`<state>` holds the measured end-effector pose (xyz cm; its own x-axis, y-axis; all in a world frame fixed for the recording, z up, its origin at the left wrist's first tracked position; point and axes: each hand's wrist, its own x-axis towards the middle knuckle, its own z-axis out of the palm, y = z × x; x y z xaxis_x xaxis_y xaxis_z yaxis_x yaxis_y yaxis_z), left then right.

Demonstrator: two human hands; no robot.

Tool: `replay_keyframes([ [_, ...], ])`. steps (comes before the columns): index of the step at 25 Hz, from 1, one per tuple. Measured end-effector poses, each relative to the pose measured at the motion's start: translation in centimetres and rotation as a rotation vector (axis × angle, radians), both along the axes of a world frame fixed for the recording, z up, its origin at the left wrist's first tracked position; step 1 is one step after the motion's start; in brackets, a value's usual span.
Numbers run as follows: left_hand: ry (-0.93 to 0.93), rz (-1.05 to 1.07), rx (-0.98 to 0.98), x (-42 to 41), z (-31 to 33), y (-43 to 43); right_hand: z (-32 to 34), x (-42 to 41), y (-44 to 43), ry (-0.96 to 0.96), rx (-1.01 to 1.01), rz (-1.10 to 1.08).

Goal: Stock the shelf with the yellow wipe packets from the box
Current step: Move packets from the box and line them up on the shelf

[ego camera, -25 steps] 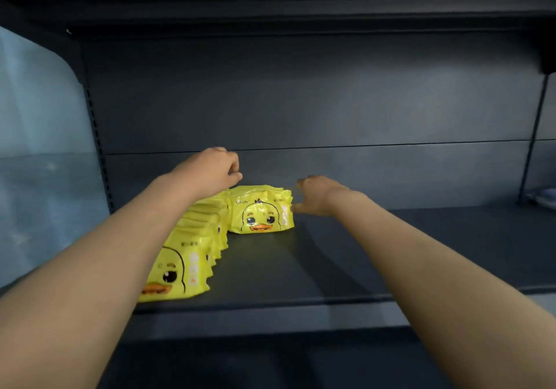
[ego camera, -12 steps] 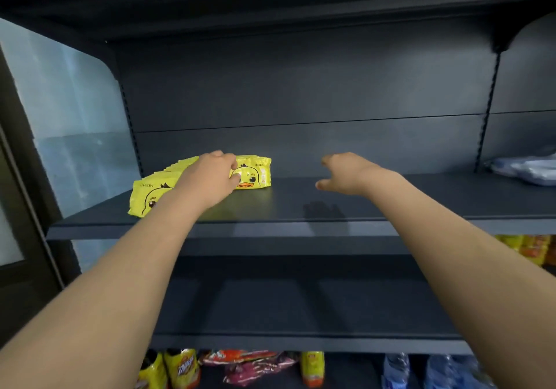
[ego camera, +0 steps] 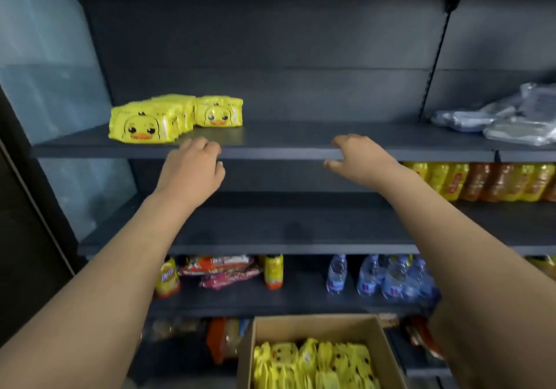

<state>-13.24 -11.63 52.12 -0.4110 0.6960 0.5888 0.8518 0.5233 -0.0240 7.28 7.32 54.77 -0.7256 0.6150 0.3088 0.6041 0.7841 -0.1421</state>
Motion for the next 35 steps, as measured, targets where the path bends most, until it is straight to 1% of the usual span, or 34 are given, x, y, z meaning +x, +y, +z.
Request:
replay_keyframes([
  [5, -0.118, -0.067, -0.058, 4.9, -6.8, -0.8, -7.1, 4.7, -1.3, -0.061, -0.076, -0.034],
  [9, -0.213, -0.115, -0.156, 7.7, -14.1, 1.4, -15.7, 7.4, -0.3, -0.179, -0.185, -0.064],
  [14, -0.309, -0.161, -0.273, 8.8, -24.0, 6.1, -26.9, 8.9, 3.3, -0.362, -0.328, -0.058],
  [19, -0.473, -0.115, -0.438, 10.1, -35.4, 10.3, -38.9, 8.3, 7.5, -0.548, -0.524, -0.016],
  [23, -0.623, -0.058, -0.589, 11.7, -43.4, 10.5, -46.8, 8.0, 8.5, -0.666, -0.661, 0.050],
  [26, -0.745, -0.014, -0.662, 12.5, -48.7, 10.0, -52.4, 7.7, 8.0, -0.740, -0.776, 0.065],
  [29, -0.847, 0.040, -0.709, 12.9, -53.5, 9.8, -57.7, 7.4, 6.9, -0.760, -0.904, 0.016],
  [31, -0.914, 0.054, -0.700, 13.3, -56.1, 9.7, -60.8, 7.0, 6.0, -0.751, -0.997, -0.057],
  [35, -1.026, 0.101, -0.638, 13.4, -60.5, 9.4, -65.6, 5.6, 4.2, -0.619, -1.154, -0.269],
])
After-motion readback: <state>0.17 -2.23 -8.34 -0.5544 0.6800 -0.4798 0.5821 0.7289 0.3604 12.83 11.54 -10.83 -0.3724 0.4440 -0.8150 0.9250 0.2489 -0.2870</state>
